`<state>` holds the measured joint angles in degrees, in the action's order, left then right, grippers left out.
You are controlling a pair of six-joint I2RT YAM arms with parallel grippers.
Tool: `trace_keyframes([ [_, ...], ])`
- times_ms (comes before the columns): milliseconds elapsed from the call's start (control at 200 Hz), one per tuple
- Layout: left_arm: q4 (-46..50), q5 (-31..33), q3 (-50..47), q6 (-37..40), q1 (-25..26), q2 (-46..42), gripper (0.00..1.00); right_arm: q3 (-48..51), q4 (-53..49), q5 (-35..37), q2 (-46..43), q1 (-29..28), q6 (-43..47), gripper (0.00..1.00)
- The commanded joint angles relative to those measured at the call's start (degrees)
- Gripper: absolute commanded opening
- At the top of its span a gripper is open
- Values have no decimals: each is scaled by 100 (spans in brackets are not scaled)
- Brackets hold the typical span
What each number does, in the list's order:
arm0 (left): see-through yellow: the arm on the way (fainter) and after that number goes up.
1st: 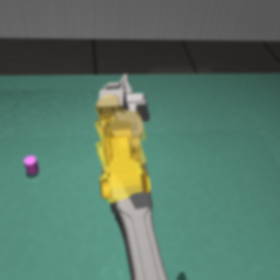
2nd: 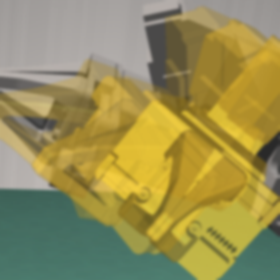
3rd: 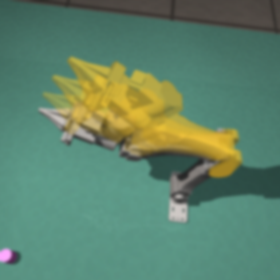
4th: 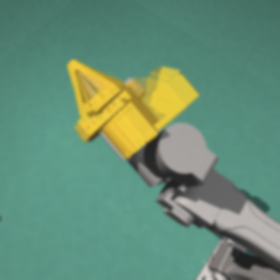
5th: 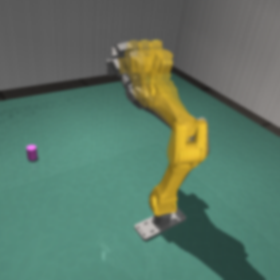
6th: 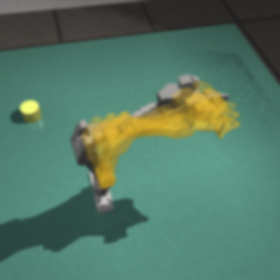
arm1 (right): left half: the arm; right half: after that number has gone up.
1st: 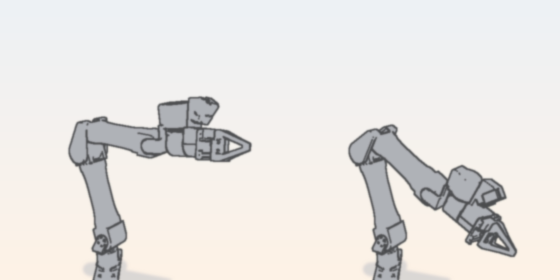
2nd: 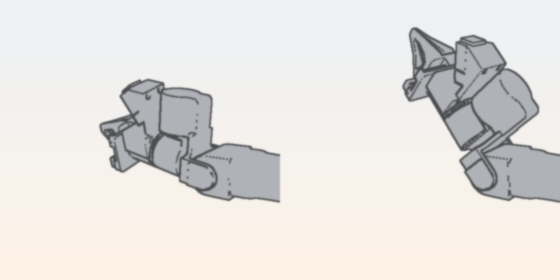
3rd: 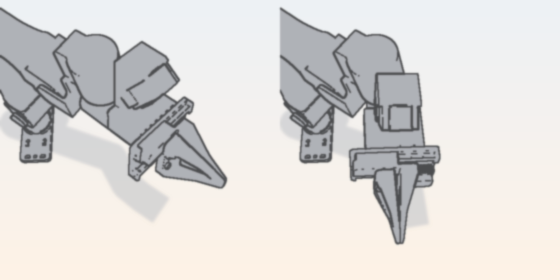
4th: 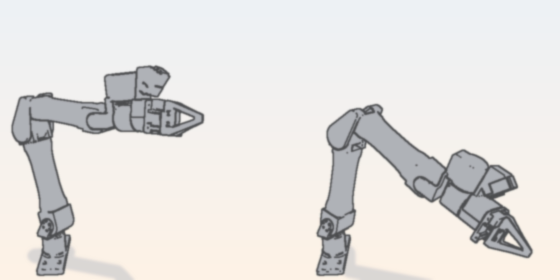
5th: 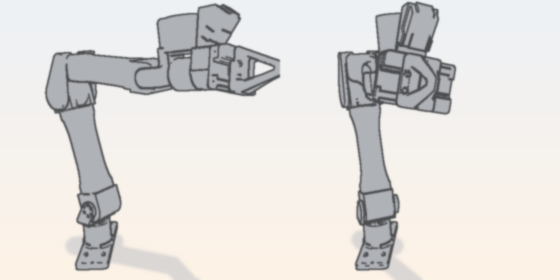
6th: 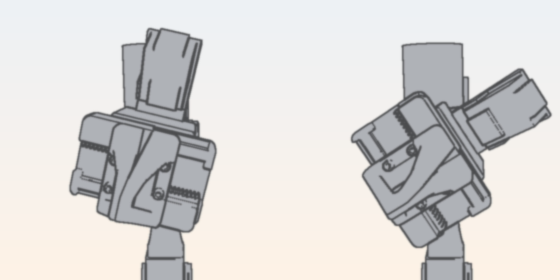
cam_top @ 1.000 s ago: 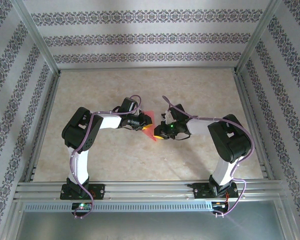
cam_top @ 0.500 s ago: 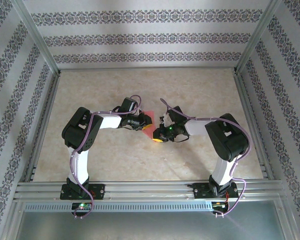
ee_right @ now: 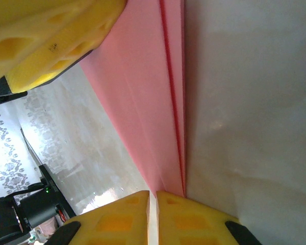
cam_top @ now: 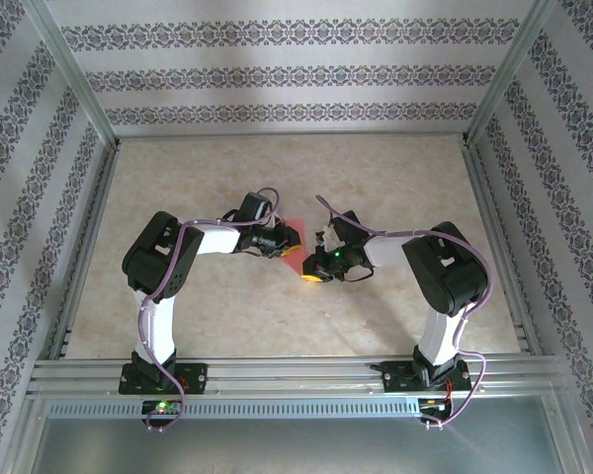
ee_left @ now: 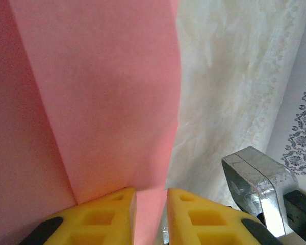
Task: Fold a paper plane with a square sheet of paper (pick it up from the middle)
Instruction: Fourth fold the wing at the center of the table.
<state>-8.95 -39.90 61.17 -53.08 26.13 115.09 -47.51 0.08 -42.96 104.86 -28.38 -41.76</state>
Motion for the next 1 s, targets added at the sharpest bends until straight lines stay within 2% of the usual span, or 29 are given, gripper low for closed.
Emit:
trace_keyframes([
  [0, 842, 376, -164, 122, -51, 330, 23, -72, -318, 92, 95, -60, 137, 13],
  [170, 878, 386, -166, 131, -42, 321, 23, -48, -369, 160, -481, -71, 212, 13],
  [320, 883, 386, -159, 140, -48, 321, 23, -111, -460, 521, -827, -71, 265, 13],
  [619, 902, 369, -117, 140, -39, 335, 23, -485, -412, 679, -311, -269, 116, 11],
  [999, 819, 147, 45, 300, -45, 40, 23, -295, -471, 815, 91, -178, 143, 9],
])
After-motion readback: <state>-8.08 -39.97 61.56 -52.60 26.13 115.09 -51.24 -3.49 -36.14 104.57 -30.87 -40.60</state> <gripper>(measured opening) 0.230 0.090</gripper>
